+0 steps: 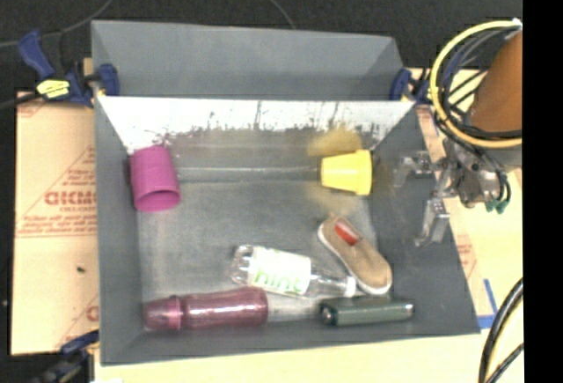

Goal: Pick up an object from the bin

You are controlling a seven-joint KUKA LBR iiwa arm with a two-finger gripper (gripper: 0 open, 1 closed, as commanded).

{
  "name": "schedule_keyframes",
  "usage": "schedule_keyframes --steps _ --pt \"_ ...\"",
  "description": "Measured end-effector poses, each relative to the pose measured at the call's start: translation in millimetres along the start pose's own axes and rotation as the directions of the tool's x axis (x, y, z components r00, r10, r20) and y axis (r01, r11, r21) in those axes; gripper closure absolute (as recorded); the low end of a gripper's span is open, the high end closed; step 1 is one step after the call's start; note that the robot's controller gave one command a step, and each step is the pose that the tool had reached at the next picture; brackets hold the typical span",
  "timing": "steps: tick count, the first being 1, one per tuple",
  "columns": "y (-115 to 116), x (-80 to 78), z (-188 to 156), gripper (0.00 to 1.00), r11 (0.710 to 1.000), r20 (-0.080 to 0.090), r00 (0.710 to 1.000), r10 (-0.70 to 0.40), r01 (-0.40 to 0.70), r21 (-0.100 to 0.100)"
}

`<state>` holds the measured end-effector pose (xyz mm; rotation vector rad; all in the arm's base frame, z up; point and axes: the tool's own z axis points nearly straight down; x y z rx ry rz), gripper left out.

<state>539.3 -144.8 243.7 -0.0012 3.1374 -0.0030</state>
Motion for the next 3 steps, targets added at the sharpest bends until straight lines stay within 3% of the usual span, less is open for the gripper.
schedule_keyframes --steps 1,2,3 --pt "41.0 -7.5 104.7 0.0 0.993 0.001 0.993 0.115 -0.115 -0.001" --pt "65.2 3.9 100.8 0.0 0.933 0.0 0.933 0.359 -0.359 -0.001" --pt "27.8 -31.9 137.8 0.0 0.942 0.001 0.942 0.335 -0.335 -0.001"
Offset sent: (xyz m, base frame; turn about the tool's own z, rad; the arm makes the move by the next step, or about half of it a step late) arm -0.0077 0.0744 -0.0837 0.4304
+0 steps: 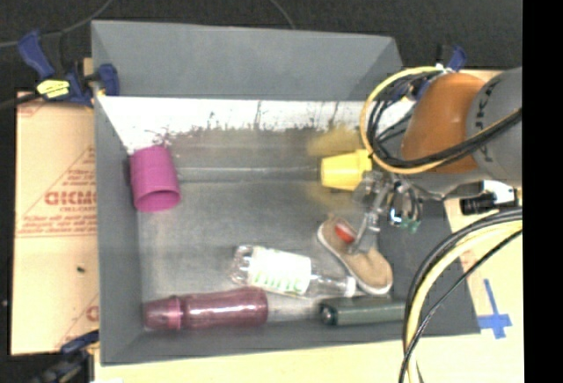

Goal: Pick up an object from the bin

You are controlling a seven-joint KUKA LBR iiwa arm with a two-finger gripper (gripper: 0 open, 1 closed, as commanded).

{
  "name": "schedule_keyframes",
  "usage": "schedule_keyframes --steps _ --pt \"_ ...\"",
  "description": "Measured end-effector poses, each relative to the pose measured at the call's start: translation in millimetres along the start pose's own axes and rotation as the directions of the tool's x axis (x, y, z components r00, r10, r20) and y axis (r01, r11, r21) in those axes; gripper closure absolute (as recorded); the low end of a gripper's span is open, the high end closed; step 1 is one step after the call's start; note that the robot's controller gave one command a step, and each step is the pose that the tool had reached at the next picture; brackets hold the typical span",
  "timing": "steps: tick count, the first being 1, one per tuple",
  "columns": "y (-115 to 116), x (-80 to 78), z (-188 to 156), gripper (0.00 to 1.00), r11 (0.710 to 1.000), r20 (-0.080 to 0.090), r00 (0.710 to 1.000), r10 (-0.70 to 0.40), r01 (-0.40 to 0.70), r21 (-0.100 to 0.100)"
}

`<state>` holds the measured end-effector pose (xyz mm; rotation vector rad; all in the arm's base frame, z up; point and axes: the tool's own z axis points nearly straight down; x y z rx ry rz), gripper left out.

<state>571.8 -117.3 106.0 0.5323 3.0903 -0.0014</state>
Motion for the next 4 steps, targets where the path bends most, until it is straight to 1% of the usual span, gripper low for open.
schedule_keyframes --steps 1,2,4 --pt "23.1 3.9 34.3 0.0 0.972 -0.008 0.972 0.236 -0.236 0.002" --pt "1.9 -1.1 32.4 1.0 0.966 0.01 0.966 0.257 -0.257 -0.004" --pt "2.0 0.4 29.2 1.0 0.967 0.006 0.967 0.256 -0.256 -0.003"
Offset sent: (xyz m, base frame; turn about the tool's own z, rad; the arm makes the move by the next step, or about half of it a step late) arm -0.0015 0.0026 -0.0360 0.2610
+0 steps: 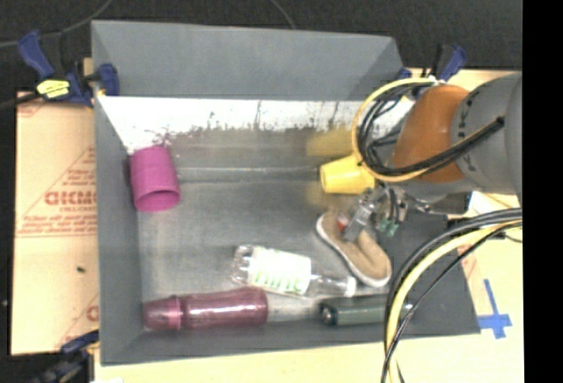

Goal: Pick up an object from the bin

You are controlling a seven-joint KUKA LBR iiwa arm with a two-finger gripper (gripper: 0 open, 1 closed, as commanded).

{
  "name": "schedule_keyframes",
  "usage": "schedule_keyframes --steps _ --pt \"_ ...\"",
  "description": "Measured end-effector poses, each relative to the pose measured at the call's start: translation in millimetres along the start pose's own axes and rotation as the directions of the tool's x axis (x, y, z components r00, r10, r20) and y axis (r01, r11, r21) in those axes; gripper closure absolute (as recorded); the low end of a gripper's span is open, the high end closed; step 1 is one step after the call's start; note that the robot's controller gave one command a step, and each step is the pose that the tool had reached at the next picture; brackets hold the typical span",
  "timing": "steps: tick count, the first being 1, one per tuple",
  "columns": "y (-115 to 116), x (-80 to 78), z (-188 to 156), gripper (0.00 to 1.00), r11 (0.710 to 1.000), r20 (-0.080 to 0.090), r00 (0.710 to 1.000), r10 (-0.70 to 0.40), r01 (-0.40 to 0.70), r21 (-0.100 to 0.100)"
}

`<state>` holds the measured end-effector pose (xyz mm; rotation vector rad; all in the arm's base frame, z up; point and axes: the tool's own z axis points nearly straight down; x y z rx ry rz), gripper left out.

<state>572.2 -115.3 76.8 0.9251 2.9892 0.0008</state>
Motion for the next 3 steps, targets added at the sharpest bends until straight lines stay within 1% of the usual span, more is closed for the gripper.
schedule_keyframes --steps 1,3 --pt "-0.5 2.4 -20.2 1.0 1.0 -0.009 1.0 -0.002 0.002 0.003" --pt "-0.7 -0.3 -64.7 1.0 1.0 -0.002 1.0 -0.003 0.003 0.001"
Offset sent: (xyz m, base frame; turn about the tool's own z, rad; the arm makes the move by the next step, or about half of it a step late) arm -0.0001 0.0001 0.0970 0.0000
